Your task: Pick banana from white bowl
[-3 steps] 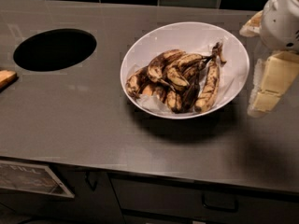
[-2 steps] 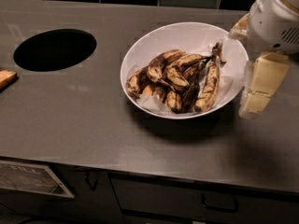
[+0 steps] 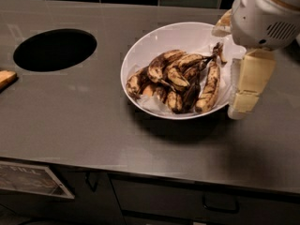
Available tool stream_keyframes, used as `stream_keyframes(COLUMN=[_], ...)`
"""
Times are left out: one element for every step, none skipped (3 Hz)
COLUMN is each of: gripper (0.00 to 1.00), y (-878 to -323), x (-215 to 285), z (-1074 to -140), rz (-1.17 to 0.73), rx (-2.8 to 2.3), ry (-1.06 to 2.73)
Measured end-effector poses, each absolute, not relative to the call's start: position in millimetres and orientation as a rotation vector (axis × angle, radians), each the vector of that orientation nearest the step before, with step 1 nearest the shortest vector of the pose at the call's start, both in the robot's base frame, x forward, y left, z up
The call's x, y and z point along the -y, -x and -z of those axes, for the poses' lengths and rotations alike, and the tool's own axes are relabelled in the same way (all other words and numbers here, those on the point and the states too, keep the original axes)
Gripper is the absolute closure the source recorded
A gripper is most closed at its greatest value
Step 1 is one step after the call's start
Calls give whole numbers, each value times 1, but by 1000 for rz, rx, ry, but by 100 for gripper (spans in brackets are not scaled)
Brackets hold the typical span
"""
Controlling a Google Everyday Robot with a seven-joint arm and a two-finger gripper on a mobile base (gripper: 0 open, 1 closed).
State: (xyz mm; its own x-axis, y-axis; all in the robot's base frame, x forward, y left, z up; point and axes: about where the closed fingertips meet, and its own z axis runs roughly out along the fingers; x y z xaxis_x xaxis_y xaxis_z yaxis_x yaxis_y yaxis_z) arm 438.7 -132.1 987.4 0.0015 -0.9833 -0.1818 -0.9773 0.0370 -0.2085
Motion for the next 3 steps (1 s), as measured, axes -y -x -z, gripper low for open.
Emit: stream_keyframes(gripper=[0, 0, 0], y=[-438, -438, -438], x=[129, 129, 136], z=[-988, -988, -984], rz=[27, -36, -99], rx=[-2029, -1978, -1957], ry=[2015, 1988, 1926])
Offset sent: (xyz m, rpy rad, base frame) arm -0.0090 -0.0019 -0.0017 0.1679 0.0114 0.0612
